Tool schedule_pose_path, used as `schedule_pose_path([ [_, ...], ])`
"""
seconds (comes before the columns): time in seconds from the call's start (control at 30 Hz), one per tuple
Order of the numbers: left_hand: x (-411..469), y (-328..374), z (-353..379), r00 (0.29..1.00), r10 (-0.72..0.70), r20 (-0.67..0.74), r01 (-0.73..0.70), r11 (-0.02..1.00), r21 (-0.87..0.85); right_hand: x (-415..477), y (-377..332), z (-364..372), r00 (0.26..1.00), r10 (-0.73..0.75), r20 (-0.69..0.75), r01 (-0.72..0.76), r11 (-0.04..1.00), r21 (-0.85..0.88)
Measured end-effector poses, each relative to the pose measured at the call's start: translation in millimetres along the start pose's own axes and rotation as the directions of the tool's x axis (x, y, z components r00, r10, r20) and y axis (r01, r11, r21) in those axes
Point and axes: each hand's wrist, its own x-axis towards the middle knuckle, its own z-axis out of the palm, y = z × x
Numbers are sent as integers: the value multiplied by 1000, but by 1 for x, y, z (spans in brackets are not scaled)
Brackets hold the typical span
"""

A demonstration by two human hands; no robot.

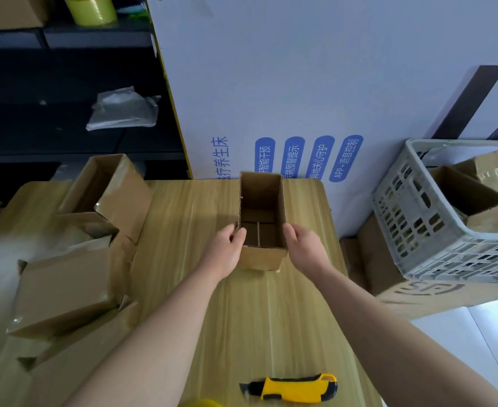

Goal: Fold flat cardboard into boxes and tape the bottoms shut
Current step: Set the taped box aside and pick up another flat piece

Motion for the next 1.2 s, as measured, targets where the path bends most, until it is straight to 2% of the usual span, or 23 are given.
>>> schedule_pose_path([
  [0.2, 56, 26, 14, 1000, 2, 19, -2, 1000, 18, 60, 3, -18, 999, 24, -31, -27, 994, -106],
  [0.43, 82, 44, 20, 997, 69, 32, -74, 977, 199, 89, 9, -17, 998, 24, -59, -38, 969, -246],
  [0.67, 74, 52, 24, 1000, 11, -12, -8, 980, 199, 81, 7, -24, 996, 56, -65, -64, 988, -137],
  [1.03, 61, 59, 27, 998, -6, -56, 21, 959, 284, 81, 12, -32, 998, 42, -52, -53, 967, -247],
  [1.2, 62, 58, 31, 987, 41, -154, 2, 963, 269, 79, 11, -33, 999, -2, 50, 10, 985, -170],
])
